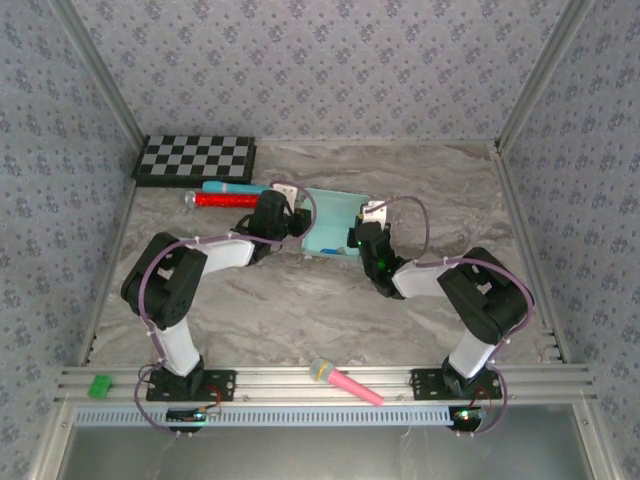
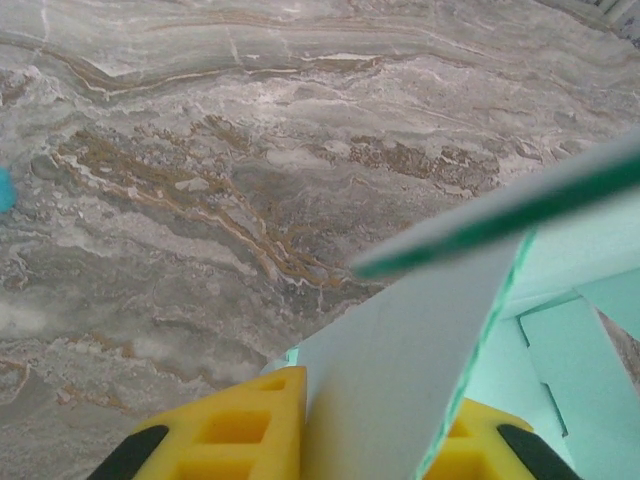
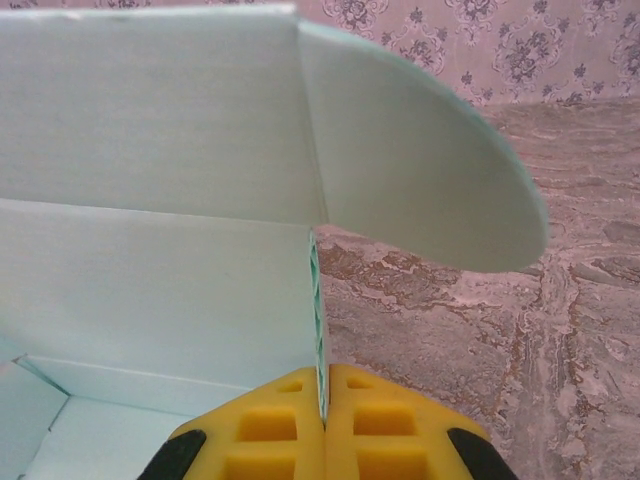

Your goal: Fold the paper box

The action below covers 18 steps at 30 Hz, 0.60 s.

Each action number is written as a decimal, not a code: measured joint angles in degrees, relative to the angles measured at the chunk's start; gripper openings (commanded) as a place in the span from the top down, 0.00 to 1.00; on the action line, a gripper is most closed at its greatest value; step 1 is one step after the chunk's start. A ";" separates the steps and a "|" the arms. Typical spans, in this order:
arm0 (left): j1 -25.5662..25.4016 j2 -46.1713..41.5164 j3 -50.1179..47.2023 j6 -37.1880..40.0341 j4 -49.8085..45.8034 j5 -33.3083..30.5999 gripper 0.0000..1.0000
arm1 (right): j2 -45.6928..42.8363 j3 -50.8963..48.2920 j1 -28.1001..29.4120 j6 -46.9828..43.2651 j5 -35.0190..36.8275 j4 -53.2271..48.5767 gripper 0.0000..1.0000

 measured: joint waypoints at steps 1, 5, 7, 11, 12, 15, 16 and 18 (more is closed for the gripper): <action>0.00 0.00 -0.20 0.02 0.09 0.17 0.83 | 0.00 0.00 0.09 0.00 0.00 0.00 0.98; 0.00 0.00 -0.79 0.17 0.81 0.87 0.84 | 0.00 0.00 0.22 0.04 0.07 0.00 0.99; 0.00 0.00 -0.83 0.15 0.94 1.11 0.84 | 0.00 0.00 0.39 0.22 0.55 0.02 0.99; 0.00 0.00 -1.75 -0.24 2.64 1.27 0.82 | 0.09 0.00 1.01 0.66 1.60 0.07 1.00; 0.00 0.00 -2.03 -0.48 3.06 1.25 0.82 | 0.22 0.00 1.18 0.74 1.95 0.07 1.00; -0.17 0.00 -2.78 -1.22 4.13 1.25 0.78 | 0.61 0.00 1.62 1.09 2.82 0.07 1.00; -0.33 0.00 -2.93 -1.42 4.37 1.22 0.77 | 0.72 0.00 1.75 1.14 3.19 0.04 1.00; -0.66 0.00 -3.13 -1.86 5.20 1.07 0.75 | 0.87 0.00 1.99 1.49 3.96 0.07 1.00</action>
